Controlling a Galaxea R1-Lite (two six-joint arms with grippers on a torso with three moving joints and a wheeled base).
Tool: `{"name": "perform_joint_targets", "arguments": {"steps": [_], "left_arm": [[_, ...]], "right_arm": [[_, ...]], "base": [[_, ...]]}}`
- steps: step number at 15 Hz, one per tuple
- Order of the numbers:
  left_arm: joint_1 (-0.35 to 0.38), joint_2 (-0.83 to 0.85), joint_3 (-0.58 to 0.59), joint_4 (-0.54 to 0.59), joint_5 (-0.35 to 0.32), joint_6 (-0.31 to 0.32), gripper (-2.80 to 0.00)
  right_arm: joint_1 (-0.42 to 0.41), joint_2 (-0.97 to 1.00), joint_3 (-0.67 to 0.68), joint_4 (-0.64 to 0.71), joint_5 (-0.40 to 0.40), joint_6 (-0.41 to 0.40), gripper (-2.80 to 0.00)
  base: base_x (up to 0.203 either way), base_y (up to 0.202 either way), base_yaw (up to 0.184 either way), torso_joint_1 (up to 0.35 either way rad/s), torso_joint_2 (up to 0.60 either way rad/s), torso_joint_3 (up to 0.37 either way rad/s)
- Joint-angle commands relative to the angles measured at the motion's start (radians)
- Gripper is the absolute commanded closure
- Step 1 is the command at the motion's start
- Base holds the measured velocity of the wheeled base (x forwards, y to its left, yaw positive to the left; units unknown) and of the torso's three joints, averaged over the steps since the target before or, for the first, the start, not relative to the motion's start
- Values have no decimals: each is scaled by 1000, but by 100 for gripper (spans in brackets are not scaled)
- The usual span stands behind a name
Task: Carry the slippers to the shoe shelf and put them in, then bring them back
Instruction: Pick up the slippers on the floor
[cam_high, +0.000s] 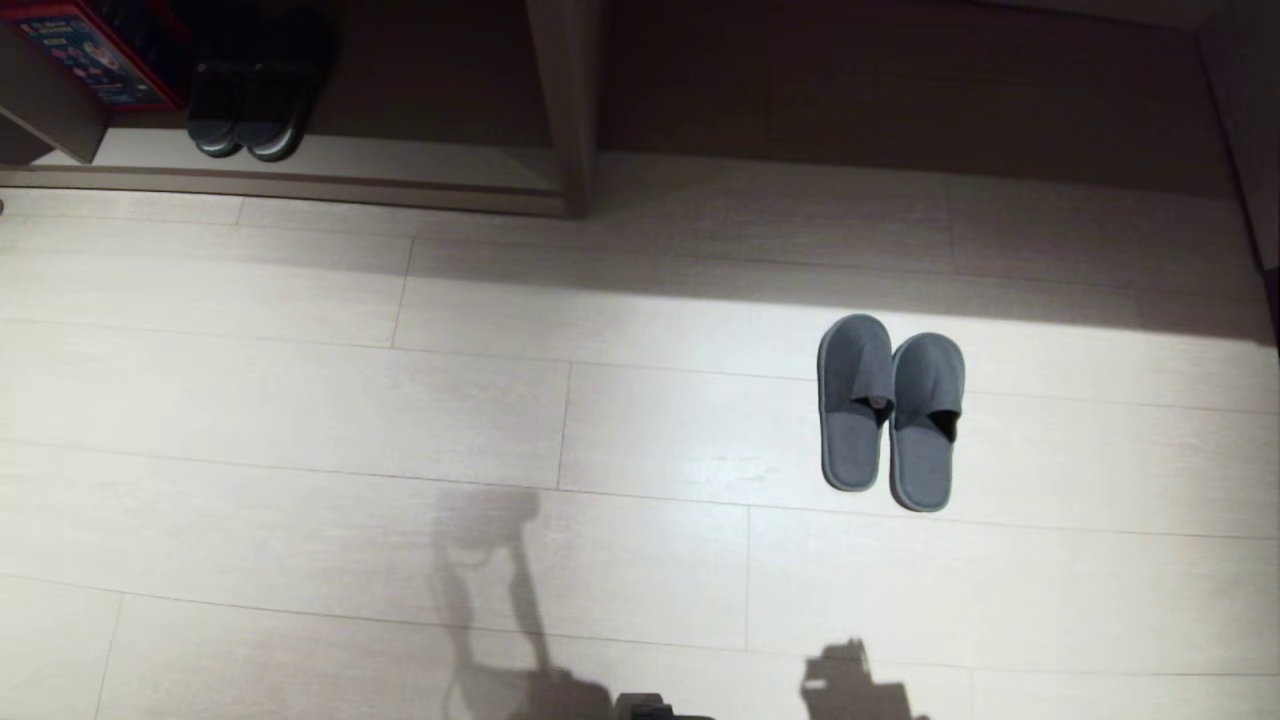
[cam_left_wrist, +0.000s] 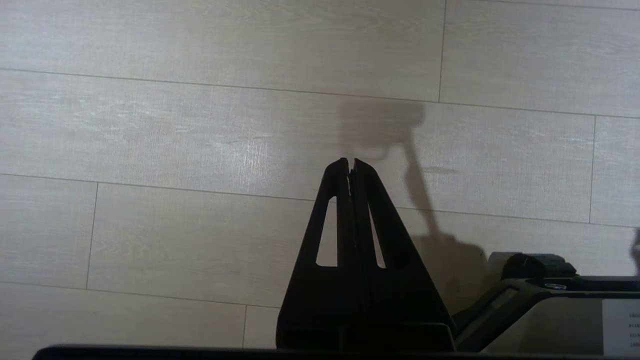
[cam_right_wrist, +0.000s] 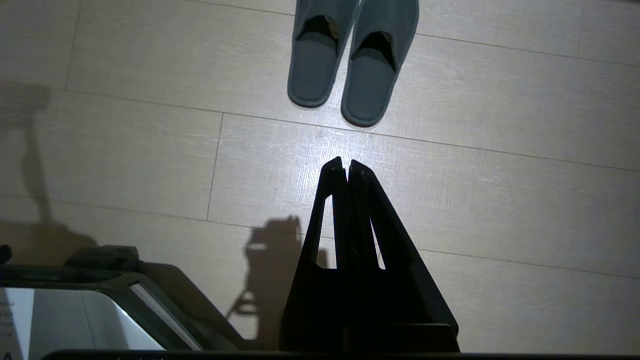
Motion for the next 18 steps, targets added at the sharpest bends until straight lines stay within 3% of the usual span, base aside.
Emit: {"name": "perform_joint_targets", "arguments": {"steps": [1, 18], "left_arm": [[0, 0, 2, 0, 0, -1, 0], [0, 0, 1, 0, 0, -1, 0]], "right_arm": [[0, -2, 0, 1, 1, 0, 0], [0, 2, 0, 1, -3, -4, 0]], "base": [[0, 0, 0, -2, 2, -193], [0, 0, 0, 3, 3, -197]]}}
